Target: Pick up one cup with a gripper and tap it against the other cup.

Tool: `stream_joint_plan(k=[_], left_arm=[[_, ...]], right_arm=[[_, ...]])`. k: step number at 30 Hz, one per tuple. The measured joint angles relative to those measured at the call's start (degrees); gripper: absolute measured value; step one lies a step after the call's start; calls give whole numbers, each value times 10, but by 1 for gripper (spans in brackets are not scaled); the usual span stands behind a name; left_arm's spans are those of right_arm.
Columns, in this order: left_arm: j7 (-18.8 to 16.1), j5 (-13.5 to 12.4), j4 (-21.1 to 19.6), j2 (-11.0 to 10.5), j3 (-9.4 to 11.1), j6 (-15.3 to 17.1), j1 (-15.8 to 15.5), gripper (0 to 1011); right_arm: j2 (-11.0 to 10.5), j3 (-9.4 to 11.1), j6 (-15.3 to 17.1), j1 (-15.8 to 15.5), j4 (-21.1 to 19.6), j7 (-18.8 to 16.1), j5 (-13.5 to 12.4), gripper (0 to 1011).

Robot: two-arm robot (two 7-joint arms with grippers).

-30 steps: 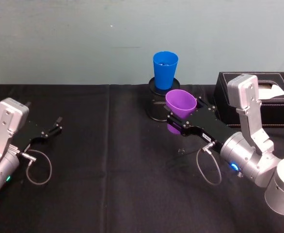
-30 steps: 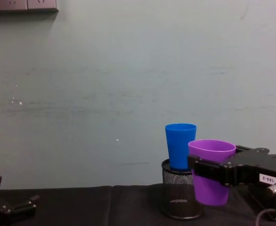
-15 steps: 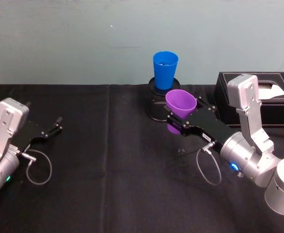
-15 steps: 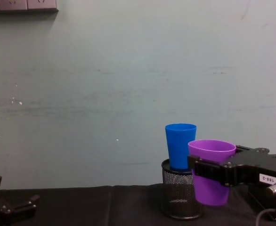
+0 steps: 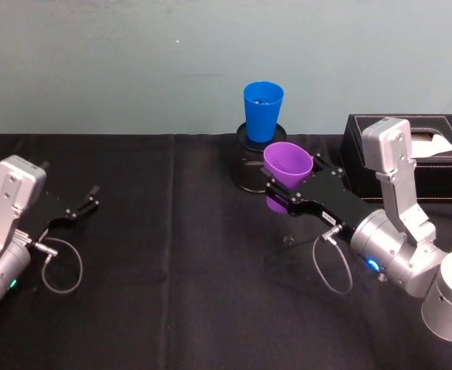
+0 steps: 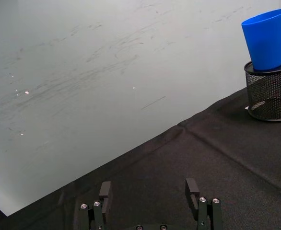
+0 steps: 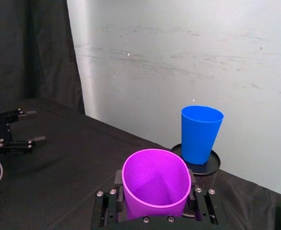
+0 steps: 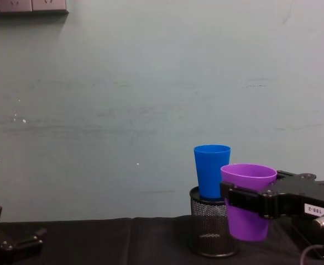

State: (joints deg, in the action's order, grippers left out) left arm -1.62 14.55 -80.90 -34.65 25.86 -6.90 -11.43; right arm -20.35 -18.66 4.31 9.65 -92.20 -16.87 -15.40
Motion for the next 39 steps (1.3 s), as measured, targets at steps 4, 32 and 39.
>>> stream_joint_plan(k=[4, 32, 39], left_arm=[[0, 0, 0, 0, 0, 0, 0, 1000], [0, 0, 0, 0, 0, 0, 0, 1000], [0, 0, 0, 0, 0, 0, 0, 1000]], right_arm=[[0, 0, 0, 0, 0, 0, 0, 721], [0, 0, 0, 0, 0, 0, 0, 721], [0, 0, 0, 0, 0, 0, 0, 721]])
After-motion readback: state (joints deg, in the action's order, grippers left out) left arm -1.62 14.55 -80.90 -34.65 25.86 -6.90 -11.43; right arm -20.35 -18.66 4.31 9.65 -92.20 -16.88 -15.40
